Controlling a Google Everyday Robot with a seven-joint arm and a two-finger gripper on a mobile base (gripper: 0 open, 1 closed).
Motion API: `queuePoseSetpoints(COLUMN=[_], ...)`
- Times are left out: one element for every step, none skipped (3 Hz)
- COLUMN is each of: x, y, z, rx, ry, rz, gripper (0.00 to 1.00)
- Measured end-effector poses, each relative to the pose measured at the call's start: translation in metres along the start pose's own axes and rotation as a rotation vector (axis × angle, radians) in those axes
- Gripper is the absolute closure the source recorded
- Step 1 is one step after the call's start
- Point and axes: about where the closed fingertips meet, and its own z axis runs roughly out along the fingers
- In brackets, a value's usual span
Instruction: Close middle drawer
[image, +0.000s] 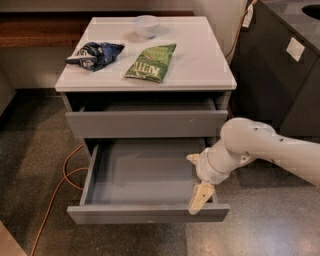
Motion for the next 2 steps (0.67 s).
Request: queuePoseSetpoints(x=[0.0080, 0.0080], y=[0.0086, 0.0087], z=[0.0519, 0.0519], rx=[-0.024, -0.024], ry=[-0.027, -0.027], rz=[0.020, 0.020], gripper=[0.00, 0.00])
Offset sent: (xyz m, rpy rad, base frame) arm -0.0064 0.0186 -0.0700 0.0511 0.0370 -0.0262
